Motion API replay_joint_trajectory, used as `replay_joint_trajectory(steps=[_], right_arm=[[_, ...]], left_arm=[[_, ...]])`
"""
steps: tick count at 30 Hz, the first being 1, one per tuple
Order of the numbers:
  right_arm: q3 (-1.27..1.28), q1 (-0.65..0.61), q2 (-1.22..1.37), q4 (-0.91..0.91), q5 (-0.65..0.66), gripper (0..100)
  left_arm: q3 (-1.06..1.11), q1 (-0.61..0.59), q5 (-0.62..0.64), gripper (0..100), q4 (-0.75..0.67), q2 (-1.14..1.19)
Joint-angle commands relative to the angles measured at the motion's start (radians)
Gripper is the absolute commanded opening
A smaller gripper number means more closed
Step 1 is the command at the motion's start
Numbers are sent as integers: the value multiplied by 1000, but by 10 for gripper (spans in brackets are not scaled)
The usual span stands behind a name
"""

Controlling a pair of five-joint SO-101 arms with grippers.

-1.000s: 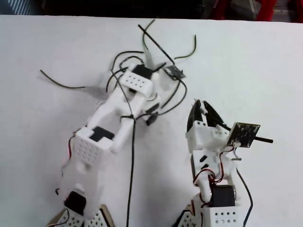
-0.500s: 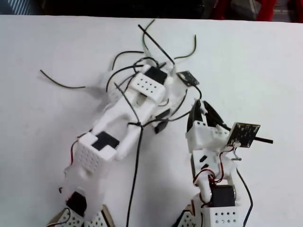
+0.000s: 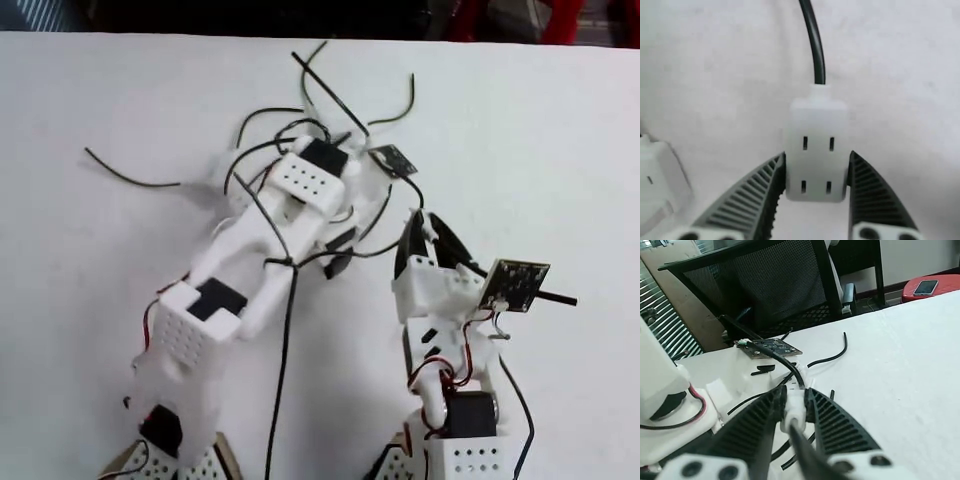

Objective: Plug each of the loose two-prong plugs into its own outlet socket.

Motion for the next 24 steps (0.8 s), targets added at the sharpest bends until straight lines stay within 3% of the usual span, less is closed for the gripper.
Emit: replay_joint_trajectory(steps=[1,8,12,17,24], right_arm=[[-14,-8,-8,-13,15,17],[-14,-8,-10,-13,15,17],[-14,-8,-10,-13,15,17],[-14,-8,-10,-13,15,17],[-14,-8,-8,-13,15,17]], left_arm=[[-94,-59,14,197,-34,-77],[-129,-117,8,409,-6,-76],[-137,-128,8,378,-2,-88],[-192,-101,9,334,140,-147],[-104,-85,17,248,164,-469]])
